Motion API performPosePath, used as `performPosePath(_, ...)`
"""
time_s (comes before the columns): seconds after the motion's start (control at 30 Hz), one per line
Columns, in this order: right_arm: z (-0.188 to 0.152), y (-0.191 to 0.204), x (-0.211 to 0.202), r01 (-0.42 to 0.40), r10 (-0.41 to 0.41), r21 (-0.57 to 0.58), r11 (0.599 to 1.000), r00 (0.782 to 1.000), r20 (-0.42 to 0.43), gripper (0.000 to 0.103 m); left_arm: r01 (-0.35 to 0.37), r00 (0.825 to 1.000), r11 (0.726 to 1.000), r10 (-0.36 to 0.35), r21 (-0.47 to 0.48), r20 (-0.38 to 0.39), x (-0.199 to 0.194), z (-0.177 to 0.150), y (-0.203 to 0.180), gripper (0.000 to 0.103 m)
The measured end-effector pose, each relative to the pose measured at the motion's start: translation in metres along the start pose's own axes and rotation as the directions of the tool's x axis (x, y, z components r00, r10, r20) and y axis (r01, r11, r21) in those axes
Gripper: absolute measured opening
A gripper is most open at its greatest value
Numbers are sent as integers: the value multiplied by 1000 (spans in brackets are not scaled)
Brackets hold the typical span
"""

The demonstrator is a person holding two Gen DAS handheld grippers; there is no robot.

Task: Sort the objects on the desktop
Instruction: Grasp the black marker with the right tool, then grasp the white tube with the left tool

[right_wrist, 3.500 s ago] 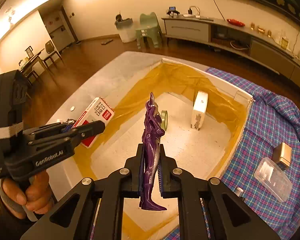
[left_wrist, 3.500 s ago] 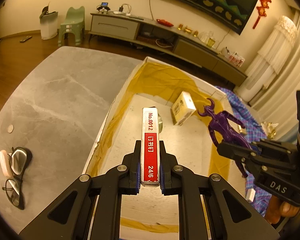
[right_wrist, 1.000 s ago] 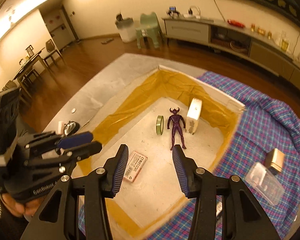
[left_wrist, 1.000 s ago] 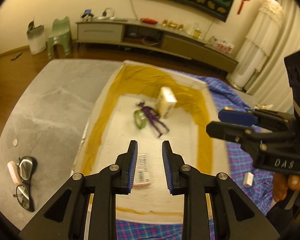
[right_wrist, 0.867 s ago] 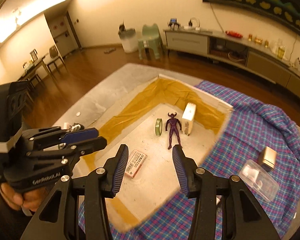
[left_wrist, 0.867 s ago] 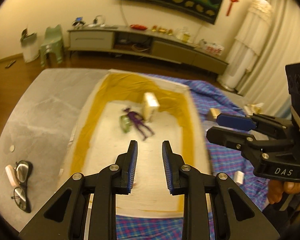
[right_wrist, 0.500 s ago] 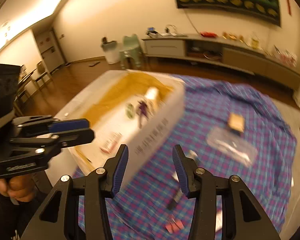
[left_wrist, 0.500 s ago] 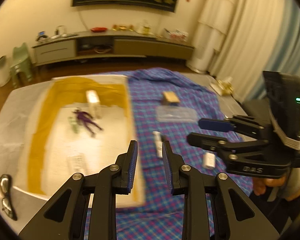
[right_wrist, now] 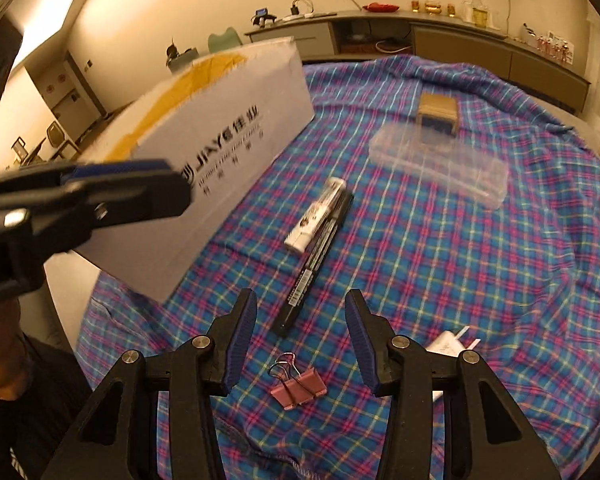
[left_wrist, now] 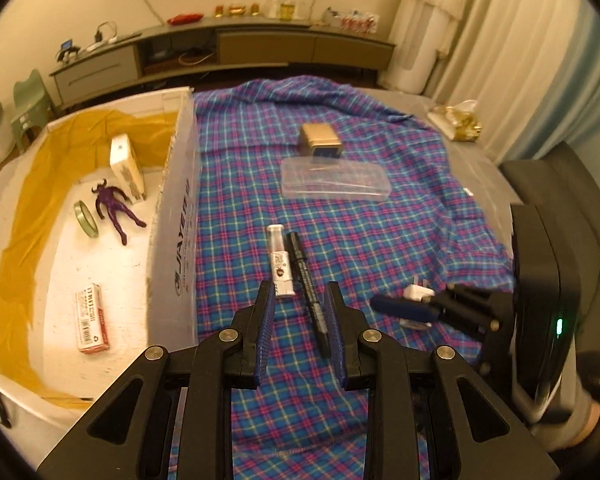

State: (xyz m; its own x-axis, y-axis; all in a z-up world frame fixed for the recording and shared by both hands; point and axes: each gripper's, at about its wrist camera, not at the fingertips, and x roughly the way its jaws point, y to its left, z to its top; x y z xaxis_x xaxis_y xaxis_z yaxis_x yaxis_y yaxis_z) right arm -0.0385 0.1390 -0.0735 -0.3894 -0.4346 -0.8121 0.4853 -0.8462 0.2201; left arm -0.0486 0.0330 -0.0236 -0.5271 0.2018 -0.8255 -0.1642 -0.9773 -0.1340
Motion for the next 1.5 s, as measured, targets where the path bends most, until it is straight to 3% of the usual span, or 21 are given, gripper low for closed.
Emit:
performPosePath(0.2, 6, 4, 26, 16, -16, -29, 999, 1000, -15, 47, -40, 998, 998, 38, -38, -45, 32, 6, -2, 27)
performPosePath(0.3, 12, -2, 37, 7, -7, -16, 1000, 1000, -25, 39, -76, 995, 995, 71, -67, -75, 50, 7, 2, 27)
performPosePath(0.4, 13, -10, 50, 13, -13, -17, 1000, 999, -51, 36, -80, 993, 993, 73, -83, -88, 61, 9, 5, 27)
performPosePath(0.43, 13, -12, 52, 5, -6, -18, 1000, 999, -49, 33, -81, 993, 993, 73, -85, -89, 63, 10, 5, 27)
performPosePath(0.47, 13, -13, 52, 13, -15, -29, 999, 999, -49, 23, -77, 994, 993, 69, -84, -89, 66, 9, 4, 27)
performPosePath(0.53, 15, -17, 50, 52, -55, -34, 998, 997, -63, 16, -80, 993, 993, 71, -85, -97, 72, 10, 4, 27)
performPosePath(0.73, 14, -47, 38, 121, -120, 14, 993, 991, -59, 15, -57, 990, 994, 45, -92, -133, 95, 11, 0, 27)
performPosePath(0.93, 19, -56, 44, 112, -112, -5, 994, 993, -42, 17, -105, 981, 989, 87, -101, -175, 123, 9, 4, 27)
performPosePath(1.03, 23, -57, 45, 106, -107, -20, 994, 993, -45, 15, -96, 987, 992, 83, -88, -134, 123, 10, 4, 27)
performPosePath(1.07, 25, -59, 48, 96, -96, -9, 995, 994, -47, 15, -96, 988, 992, 85, -85, -126, 124, 10, 5, 20)
performPosePath(1.33, 23, -78, 28, -6, 7, 131, 991, 1000, -4, 15, -64, 995, 993, 56, -98, -80, 109, 8, 13, 20)
performPosePath(1.5, 26, -73, 17, -39, 34, 146, 988, 999, 31, 15, -41, 999, 996, 38, -84, -35, 86, 8, 7, 20)
